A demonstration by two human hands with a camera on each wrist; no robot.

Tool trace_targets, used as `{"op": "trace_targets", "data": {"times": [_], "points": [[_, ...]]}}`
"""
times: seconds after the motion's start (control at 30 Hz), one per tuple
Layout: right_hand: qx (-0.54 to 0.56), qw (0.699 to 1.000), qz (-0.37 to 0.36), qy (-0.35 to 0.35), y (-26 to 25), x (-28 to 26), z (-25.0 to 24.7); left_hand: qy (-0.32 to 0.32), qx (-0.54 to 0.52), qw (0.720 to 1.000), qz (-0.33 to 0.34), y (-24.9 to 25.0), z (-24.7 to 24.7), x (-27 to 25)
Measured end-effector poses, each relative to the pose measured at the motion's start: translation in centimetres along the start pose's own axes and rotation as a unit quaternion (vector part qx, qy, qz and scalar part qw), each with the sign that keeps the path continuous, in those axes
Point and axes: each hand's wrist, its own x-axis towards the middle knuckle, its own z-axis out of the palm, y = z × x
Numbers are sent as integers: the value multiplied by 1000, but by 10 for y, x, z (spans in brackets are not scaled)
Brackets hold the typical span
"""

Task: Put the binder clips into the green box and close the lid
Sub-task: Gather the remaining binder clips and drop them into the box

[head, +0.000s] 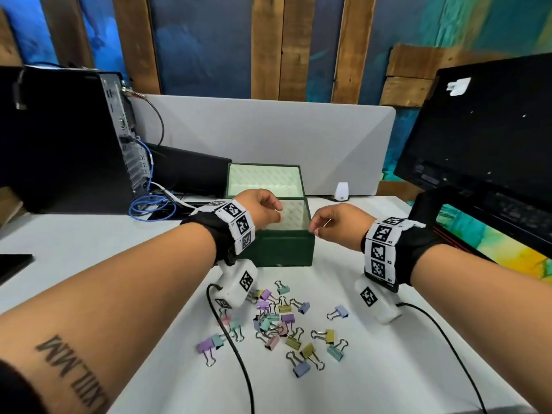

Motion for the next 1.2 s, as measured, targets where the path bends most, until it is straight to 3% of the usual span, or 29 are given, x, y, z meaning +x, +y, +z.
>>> {"op": "trace_targets", "data": {"times": [0.1,0.2,0.33,0.47,0.57,0.7,0.9,1.0,1.13,1.2], "points": [[-44,996,-10,-73,-5,-16,4,-93,25,995,-38,-6,-14,-27],[-103,981,-36,-159,-22,-31,16,-231,192,952,-63,-10,-25,-58],[-190,955,-57,-219,-44,-38,35,-307,372,875,-42,-16,-33,-95],[-217,941,-41,-256,-51,-40,48,-349,430,831,-51,-35,-30,-120],[-249,924,-34,-288,-50,-46,53,-326,422,844,-52,-53,-31,-130],[-237,931,-13,-278,-41,-58,41,-301,352,883,-78,-62,-29,-131],[-191,948,56,-247,-16,-78,22,-258,373,890,-44,-54,-19,-120],[-154,937,126,-286,-7,-84,18,-222,377,899,-27,-49,-11,-115],[-127,930,113,-327,-10,-88,24,-266,350,898,-25,-41,-4,-112],[-175,923,77,-335,-16,-85,31,-289,353,890,-18,-36,0,-111]]}}
